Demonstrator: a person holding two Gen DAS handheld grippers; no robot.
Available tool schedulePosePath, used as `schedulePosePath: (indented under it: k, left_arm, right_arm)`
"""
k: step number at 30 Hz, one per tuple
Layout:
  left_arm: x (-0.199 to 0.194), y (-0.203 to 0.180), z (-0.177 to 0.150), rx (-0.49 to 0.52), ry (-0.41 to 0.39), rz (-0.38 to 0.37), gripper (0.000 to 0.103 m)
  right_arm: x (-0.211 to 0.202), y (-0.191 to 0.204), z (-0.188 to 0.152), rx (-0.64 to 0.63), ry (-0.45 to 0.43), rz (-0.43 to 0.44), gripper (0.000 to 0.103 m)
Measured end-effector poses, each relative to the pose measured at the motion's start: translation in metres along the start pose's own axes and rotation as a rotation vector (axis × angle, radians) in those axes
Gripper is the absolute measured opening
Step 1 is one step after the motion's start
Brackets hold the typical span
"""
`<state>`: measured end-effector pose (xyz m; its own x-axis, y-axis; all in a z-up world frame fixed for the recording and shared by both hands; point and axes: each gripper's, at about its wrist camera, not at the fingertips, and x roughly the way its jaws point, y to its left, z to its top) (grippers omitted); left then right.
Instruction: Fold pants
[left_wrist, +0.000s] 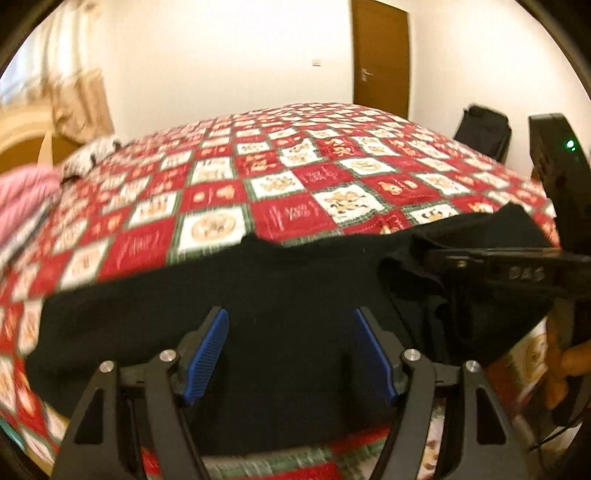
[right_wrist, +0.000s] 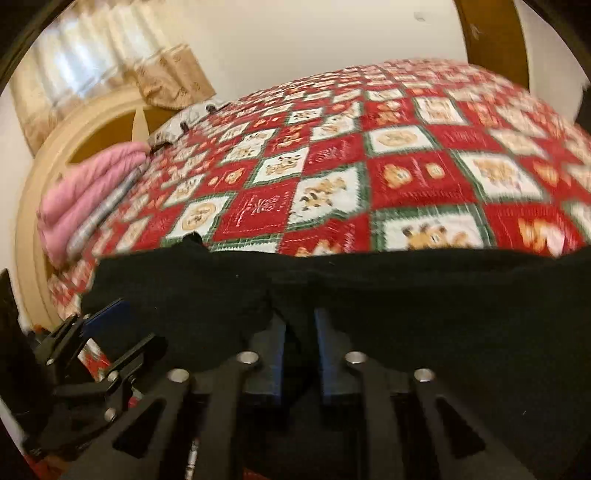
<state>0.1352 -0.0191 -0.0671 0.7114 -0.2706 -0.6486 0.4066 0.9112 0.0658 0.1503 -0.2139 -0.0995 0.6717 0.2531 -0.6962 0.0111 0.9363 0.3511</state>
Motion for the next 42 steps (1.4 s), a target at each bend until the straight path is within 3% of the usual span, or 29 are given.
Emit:
schedulePosePath:
  k: [4,7,12,18,21,24,28,36,39,41,42]
  left_arm:
    - [0.008,-0.01,0.014,0.087,-0.009,-0.017,0.072]
    - [0.017,-0.018,0.019,0.118,0.011,-0.058,0.072]
    - [0.036,-0.036,0.024,0.214,0.044,-0.01,0.072]
    - [0.056,-0.053,0.043,0.251,0.05,-0.05,0.073]
    - [0.066,-0.045,0.053,0.197,0.054,-0.051,0.075]
    - [0.068,-0.021,0.057,0.078,0.083,-0.065,0.076]
    - [0.065,-0.001,0.045,0.054,0.132,-0.058,0.076]
    - [0.039,0.026,0.019,-0.063,0.125,-0.041,0.076]
    - [0.023,0.026,0.015,-0.107,0.088,-0.085,0.076]
    - [0.007,0.022,0.02,-0.117,0.036,-0.139,0.076]
    - [-0.003,0.017,0.024,-0.108,0.0,-0.157,0.076]
  right_arm:
    - [-0.013,-0.027,-0.002,0.108,-0.031,0.11,0.008]
    - [-0.025,-0.047,-0.005,0.199,-0.055,0.24,0.008]
    - [-0.036,-0.052,-0.007,0.226,-0.073,0.312,0.009]
    - [-0.039,-0.047,-0.007,0.204,-0.082,0.359,0.009]
    - [-0.039,-0.041,-0.005,0.192,-0.084,0.383,0.009]
    - [-0.034,-0.032,-0.004,0.178,-0.073,0.4,0.009]
    - [-0.014,-0.017,-0.002,0.187,-0.051,0.428,0.009]
    - [0.023,-0.011,-0.013,0.256,-0.079,0.328,0.009]
    - [0.009,-0.004,-0.006,0.211,-0.062,0.315,0.022]
    - [-0.012,-0.006,0.0,0.192,-0.067,0.349,0.05]
    - [-0.023,-0.009,0.002,0.196,-0.077,0.383,0.056]
